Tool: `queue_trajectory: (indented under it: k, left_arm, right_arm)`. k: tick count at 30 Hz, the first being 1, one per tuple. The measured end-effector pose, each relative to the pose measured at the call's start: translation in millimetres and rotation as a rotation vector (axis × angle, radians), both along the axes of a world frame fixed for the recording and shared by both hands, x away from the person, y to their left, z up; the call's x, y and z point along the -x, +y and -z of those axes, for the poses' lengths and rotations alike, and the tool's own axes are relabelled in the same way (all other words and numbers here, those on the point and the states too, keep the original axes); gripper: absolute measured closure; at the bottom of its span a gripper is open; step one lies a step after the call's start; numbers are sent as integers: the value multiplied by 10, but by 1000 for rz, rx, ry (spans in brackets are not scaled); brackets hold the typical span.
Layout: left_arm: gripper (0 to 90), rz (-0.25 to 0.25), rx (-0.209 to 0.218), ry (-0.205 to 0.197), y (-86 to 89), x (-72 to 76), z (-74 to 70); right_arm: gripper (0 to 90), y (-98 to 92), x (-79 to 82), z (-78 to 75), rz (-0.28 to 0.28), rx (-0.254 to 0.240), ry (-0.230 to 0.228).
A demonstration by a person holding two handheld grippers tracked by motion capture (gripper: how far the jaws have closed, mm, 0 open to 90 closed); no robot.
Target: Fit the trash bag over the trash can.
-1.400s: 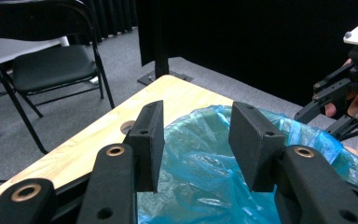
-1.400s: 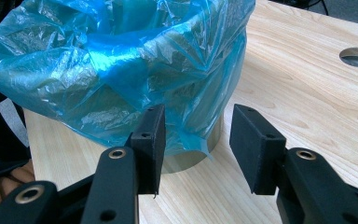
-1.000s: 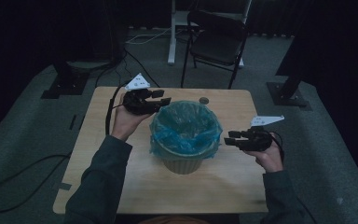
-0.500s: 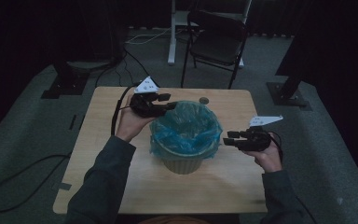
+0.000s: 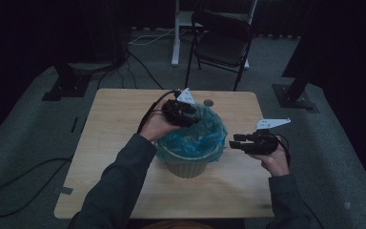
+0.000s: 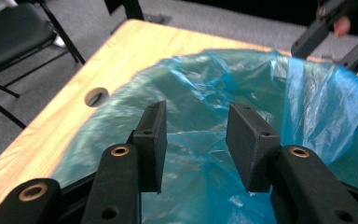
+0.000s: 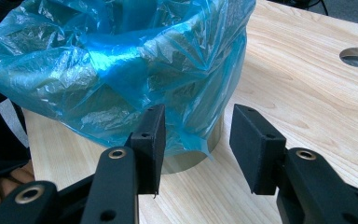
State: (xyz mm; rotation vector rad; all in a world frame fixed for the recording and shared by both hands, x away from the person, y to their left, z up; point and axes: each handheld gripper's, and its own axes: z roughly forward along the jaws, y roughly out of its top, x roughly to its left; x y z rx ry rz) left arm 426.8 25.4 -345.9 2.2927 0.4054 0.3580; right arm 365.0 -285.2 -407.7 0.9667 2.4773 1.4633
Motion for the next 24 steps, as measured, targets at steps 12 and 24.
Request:
queue_trajectory:
  k: [12,24]
  left_arm:
    - [582,-26,-114,18,-237,-64,101]
    - [581,-170,-202,56,-305,-210,168]
  right_arm:
    - [551,-9,5,-8,2,-1,-4]
    - [551,-19,6,-14,2,-5,-7]
